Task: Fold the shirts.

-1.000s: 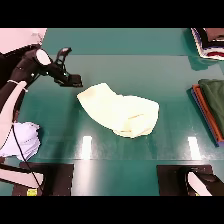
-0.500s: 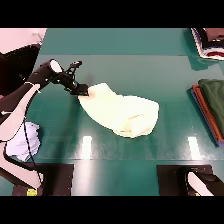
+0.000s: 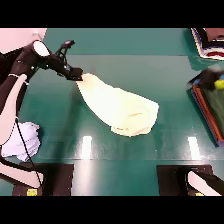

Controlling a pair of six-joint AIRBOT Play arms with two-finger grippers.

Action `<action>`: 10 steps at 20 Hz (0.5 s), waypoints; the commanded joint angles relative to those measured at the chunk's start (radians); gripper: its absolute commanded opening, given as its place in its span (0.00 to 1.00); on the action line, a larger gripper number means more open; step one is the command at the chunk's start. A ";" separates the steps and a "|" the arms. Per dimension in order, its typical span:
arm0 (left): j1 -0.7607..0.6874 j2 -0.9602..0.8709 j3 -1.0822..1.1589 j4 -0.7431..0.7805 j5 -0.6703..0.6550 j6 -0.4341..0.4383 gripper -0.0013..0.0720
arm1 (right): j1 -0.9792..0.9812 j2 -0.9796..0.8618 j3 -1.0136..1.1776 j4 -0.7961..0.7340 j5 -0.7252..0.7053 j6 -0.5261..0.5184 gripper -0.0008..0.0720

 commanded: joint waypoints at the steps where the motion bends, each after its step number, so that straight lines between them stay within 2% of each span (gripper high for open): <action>1: 0.005 0.028 0.031 -0.001 -0.007 -0.005 0.05 | 0.007 -0.107 -0.211 0.029 -0.046 0.003 0.58; 6: 0.005 0.027 0.031 -0.009 -0.007 -0.013 0.05 | 0.145 -0.323 -0.286 0.154 -0.296 -0.040 0.58; 10: 0.005 0.027 0.031 -0.010 -0.007 -0.013 0.05 | 0.214 -0.481 -0.180 0.174 -0.337 -0.040 0.57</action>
